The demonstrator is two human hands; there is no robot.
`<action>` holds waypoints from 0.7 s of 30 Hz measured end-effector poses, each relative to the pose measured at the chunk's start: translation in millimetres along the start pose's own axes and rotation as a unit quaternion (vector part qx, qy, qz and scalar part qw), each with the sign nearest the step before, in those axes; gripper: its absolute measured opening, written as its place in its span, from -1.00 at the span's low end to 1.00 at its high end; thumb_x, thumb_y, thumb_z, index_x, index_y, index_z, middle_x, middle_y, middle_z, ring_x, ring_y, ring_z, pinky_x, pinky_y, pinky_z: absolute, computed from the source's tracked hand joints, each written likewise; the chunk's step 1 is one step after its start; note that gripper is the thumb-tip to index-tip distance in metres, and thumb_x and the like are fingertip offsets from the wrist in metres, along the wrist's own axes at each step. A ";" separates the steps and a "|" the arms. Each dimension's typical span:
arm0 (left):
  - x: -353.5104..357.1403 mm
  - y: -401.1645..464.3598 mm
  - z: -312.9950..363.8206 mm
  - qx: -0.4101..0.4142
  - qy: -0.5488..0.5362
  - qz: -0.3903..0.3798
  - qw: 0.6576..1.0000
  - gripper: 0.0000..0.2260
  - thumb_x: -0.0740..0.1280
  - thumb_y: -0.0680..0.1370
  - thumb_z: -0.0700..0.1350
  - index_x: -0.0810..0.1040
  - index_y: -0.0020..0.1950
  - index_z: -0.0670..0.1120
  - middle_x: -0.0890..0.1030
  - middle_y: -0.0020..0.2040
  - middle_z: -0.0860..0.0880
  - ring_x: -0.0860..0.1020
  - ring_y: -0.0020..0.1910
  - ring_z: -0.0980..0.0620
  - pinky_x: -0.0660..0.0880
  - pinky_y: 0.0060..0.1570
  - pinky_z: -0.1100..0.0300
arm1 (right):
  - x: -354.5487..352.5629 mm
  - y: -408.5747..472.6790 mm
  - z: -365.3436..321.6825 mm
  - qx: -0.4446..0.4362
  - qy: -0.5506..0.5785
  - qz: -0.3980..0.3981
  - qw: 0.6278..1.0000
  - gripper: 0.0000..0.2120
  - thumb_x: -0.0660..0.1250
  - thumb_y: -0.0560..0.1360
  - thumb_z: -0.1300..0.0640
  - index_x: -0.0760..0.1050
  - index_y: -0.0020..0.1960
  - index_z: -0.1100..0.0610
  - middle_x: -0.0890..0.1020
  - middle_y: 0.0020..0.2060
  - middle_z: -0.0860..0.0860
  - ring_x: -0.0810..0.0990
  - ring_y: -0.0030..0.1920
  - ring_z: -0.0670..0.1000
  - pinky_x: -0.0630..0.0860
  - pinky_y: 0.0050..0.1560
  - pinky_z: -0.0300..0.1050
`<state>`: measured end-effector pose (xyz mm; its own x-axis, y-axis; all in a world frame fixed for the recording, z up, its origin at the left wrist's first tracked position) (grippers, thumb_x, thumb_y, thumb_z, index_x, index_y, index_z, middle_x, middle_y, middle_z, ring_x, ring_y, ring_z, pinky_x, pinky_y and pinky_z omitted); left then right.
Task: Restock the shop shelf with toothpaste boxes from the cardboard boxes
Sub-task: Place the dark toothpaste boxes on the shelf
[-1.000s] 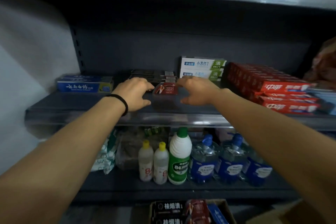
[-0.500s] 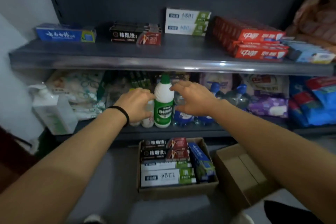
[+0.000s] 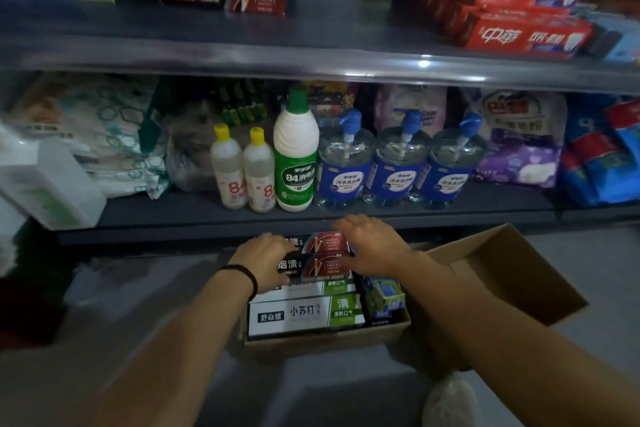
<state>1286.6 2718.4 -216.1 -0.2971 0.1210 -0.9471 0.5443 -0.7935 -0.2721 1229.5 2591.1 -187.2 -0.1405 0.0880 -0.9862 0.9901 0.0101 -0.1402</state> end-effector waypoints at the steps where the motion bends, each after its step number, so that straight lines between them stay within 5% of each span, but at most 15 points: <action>1: 10.4 6.8 -1.8 -0.001 -0.003 -0.009 1.000 -0.55 0.39 0.47 0.04 0.43 0.35 0.03 0.48 0.27 -0.01 0.41 0.26 -0.03 0.40 0.17 0.10 | 6.4 2.1 6.2 0.005 0.007 -0.002 1.000 -0.44 0.37 0.45 -0.03 0.32 0.39 0.08 0.48 0.23 0.04 0.43 0.23 0.08 0.37 0.21 -0.02; 21: 67.4 43.8 -10.1 -0.018 -0.004 0.020 1.000 -0.51 0.41 0.46 -0.14 0.37 0.35 -0.10 0.35 0.26 -0.02 0.29 0.29 -0.02 0.38 0.18 0.13 | 56.6 29.2 31.0 0.025 0.044 -0.051 0.997 -0.38 0.40 0.44 -0.06 0.27 0.42 0.05 0.46 0.29 0.03 0.41 0.28 0.05 0.31 0.29 -0.03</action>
<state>1298.3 2697.9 -293.6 -0.2814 0.0841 -0.9559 0.5833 -0.7760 -0.2400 1250.3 2565.5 -249.8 -0.2375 0.1754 -0.9554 0.9690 -0.0262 -0.2457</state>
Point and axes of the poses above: each hand's wrist, its own y-axis towards the middle knuckle, its own x-axis out of the palm, z = x × y, the point moved 9 cm from there along y, towards the middle knuckle
